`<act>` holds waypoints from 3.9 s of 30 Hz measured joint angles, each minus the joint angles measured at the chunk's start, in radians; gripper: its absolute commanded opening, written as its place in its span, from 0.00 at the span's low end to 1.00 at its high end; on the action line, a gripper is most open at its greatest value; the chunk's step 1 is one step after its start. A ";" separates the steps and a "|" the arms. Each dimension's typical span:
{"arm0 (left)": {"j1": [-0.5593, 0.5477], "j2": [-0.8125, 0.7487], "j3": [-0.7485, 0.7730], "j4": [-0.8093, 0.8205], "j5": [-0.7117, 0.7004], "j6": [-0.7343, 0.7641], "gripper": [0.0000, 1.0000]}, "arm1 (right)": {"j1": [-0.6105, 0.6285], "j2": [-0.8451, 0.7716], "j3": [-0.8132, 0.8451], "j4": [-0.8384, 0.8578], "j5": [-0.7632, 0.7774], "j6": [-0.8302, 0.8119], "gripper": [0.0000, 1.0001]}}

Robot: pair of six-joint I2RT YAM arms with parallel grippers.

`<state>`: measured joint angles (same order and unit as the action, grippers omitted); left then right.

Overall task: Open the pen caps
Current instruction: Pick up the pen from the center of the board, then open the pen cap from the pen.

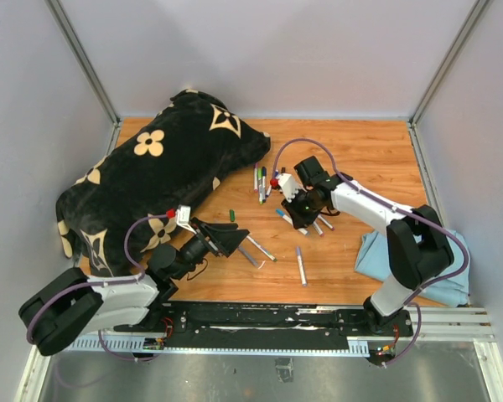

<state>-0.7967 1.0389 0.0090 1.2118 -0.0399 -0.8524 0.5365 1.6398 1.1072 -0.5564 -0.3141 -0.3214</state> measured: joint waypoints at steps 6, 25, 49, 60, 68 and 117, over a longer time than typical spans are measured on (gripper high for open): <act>0.032 0.134 0.000 0.117 0.070 -0.037 0.99 | -0.016 -0.025 -0.005 0.010 -0.047 0.003 0.01; 0.050 0.454 0.152 0.302 0.185 -0.077 0.95 | -0.060 -0.119 -0.032 0.043 -0.206 0.030 0.01; 0.050 0.676 0.430 0.273 0.145 -0.163 0.54 | -0.095 -0.217 -0.071 0.090 -0.430 0.064 0.01; 0.048 0.686 0.459 0.214 0.142 -0.164 0.11 | -0.095 -0.224 -0.071 0.090 -0.468 0.064 0.01; 0.037 0.684 0.454 0.217 0.141 -0.156 0.00 | -0.099 -0.224 -0.076 0.088 -0.492 0.062 0.30; -0.103 0.251 0.101 0.306 -0.031 0.029 0.00 | -0.082 -0.252 -0.093 0.085 -0.794 -0.005 0.81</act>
<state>-0.9001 1.2896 0.1104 1.5177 -0.0708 -0.8238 0.4541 1.3876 1.0142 -0.4713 -1.1080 -0.3267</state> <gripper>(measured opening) 0.114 0.808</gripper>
